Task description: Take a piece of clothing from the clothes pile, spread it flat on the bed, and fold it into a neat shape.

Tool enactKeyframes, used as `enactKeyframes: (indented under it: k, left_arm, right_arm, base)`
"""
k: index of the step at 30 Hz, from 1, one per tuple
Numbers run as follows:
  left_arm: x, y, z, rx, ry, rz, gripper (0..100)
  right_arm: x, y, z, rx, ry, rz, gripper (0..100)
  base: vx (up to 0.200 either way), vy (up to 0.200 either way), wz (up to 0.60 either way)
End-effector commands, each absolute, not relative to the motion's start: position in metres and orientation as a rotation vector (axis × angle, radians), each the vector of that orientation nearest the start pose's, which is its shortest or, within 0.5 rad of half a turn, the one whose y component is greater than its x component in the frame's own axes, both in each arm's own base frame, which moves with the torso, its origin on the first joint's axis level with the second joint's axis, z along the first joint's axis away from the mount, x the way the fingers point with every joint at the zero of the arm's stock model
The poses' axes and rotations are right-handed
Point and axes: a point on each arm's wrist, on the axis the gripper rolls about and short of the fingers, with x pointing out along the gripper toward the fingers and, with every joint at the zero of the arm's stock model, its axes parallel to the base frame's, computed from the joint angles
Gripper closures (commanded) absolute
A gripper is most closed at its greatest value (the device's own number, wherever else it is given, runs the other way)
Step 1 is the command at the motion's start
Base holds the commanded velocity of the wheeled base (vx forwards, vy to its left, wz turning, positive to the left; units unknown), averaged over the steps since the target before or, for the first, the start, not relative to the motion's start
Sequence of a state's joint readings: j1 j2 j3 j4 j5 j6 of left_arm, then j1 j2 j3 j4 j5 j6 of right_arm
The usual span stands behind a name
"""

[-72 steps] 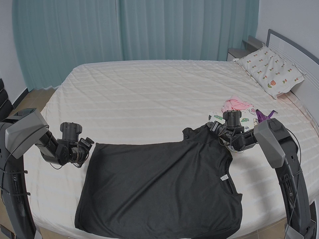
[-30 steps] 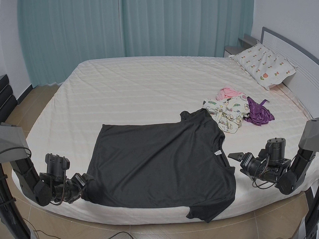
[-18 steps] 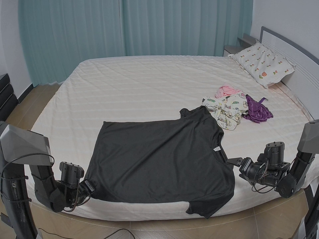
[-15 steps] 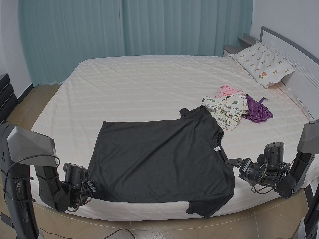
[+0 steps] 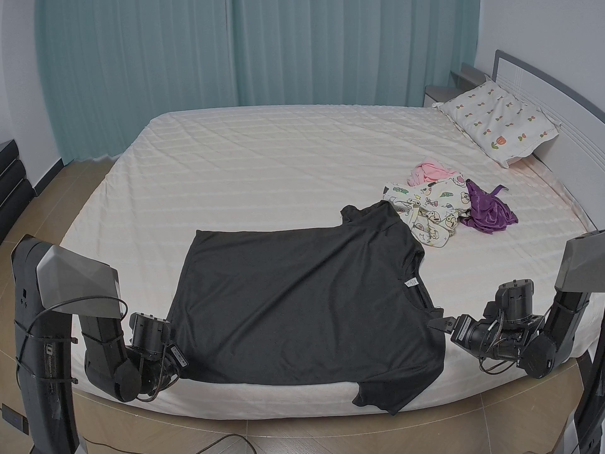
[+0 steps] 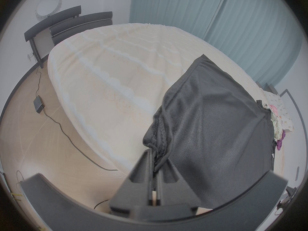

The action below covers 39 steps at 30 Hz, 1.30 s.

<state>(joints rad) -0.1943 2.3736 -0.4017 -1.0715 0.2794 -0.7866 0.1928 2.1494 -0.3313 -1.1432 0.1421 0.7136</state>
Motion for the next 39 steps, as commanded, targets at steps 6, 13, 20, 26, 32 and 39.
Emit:
enactKeyframes:
  k: [6,13,20,26,32,39]
  left_arm:
    - [0.276,-0.036,-0.039,-0.687,0.756,0.386,100]
    - [0.268,-0.032,-0.042,-0.69,0.789,0.395,100]
    - [0.267,-0.032,-0.043,-0.688,0.799,0.395,100]
    - [0.267,-0.033,-0.043,-0.687,0.798,0.391,100]
    - [0.269,-0.035,-0.043,-0.688,0.795,0.385,100]
    - [0.269,-0.035,-0.043,-0.689,0.794,0.386,100]
  right_arm:
    - [0.3,0.055,-0.021,0.587,0.856,0.041,0]
    - [0.334,0.063,-0.027,0.554,0.895,0.046,0]
    - [0.355,0.066,-0.044,0.492,0.905,0.045,100]
    - [0.38,0.053,-0.029,0.514,0.794,0.042,100]
    - [0.416,0.049,-0.014,0.464,0.659,0.097,100]
    - [0.444,0.059,-0.015,0.428,0.569,0.143,100]
  base:
    - [0.0,0.0,0.0]
    - [0.0,0.0,0.0]
    - [0.0,0.0,0.0]
    - [0.0,0.0,0.0]
    - [0.0,0.0,0.0]
    - [0.0,0.0,0.0]
